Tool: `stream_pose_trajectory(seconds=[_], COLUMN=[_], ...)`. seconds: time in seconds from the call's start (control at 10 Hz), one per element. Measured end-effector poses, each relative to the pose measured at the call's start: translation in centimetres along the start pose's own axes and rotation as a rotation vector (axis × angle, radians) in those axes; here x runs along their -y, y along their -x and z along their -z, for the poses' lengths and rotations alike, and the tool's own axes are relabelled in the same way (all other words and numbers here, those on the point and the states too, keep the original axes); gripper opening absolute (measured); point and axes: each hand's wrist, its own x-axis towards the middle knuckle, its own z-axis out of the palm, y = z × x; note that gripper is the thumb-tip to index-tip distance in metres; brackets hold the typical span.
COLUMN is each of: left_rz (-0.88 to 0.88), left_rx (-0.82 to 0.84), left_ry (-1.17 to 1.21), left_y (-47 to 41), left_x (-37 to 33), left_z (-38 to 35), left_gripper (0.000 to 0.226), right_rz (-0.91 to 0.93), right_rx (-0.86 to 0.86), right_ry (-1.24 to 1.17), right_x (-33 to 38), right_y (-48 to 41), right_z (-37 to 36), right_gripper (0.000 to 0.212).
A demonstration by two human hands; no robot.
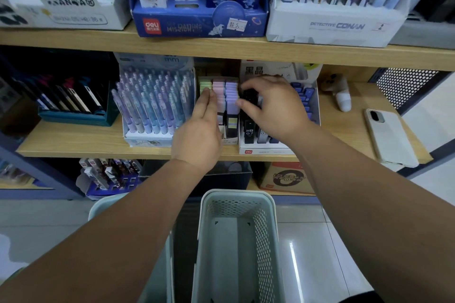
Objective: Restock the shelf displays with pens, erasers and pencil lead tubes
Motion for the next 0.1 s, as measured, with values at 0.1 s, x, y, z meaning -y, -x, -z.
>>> stream_pose_trajectory(seconds=[0.1], left_rz=[-0.017], left_rx=[-0.016], left_ry=[-0.027], left_y=[0.89], left_x=[0.65], left_z=[0.48], left_gripper=[0.065], right_rz=[-0.04], right_rx=[-0.171], right_ry=[0.021], right_x=[-1.16], right_y=[1.57], right_z=[0.86], right_gripper=[0.03])
